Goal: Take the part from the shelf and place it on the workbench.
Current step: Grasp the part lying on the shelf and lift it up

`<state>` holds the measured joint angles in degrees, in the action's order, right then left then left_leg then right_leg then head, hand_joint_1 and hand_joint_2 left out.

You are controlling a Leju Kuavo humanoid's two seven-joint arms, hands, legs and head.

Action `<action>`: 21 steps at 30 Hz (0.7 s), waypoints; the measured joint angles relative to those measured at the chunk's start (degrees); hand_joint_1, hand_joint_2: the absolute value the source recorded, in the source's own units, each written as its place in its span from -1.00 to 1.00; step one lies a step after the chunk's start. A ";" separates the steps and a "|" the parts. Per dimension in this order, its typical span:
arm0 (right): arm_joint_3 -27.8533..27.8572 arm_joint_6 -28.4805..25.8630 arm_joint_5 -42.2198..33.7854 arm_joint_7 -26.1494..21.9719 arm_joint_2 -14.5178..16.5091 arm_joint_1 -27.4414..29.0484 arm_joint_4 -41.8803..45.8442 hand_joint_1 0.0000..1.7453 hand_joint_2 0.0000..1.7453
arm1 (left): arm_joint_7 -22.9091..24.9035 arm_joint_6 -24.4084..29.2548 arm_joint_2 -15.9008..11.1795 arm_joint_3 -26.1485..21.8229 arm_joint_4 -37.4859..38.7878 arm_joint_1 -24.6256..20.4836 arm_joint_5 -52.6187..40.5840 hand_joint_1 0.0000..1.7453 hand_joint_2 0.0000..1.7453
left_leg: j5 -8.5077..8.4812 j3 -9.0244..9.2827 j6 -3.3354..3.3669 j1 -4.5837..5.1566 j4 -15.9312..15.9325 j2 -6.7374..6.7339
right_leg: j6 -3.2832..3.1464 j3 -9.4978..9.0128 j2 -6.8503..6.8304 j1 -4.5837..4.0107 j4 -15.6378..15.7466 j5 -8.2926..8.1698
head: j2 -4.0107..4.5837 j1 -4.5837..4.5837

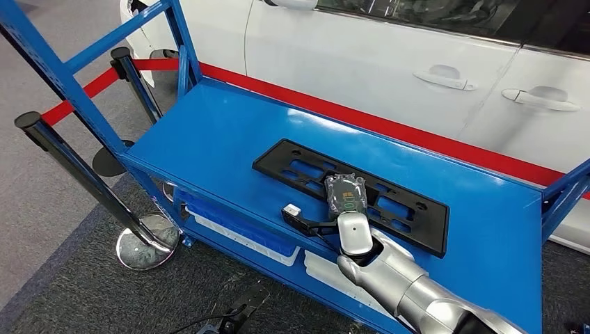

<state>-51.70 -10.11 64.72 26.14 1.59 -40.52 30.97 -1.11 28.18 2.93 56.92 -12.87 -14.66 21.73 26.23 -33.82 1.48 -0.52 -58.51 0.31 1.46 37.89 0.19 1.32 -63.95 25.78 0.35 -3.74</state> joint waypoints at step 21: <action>10.02 -13.17 -6.77 -5.46 -10.75 10.46 30.79 0.90 1.00 | -8.79 -0.82 -0.67 -4.66 0.00 1.47 4.97 -1.00 1.00 | -0.14 -0.05 0.10 0.26 0.10 0.08 | -1.03 -2.18 0.63 -0.77 3.38 0.26 | 0.00 -0.25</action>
<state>-41.68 -23.28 57.95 20.67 -9.16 -30.06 61.76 -9.90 27.35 2.26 52.25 -12.87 -13.20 26.70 26.09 -33.87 1.57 -0.27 -58.41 0.39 0.44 35.71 0.82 0.54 -60.57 26.03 0.35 -3.98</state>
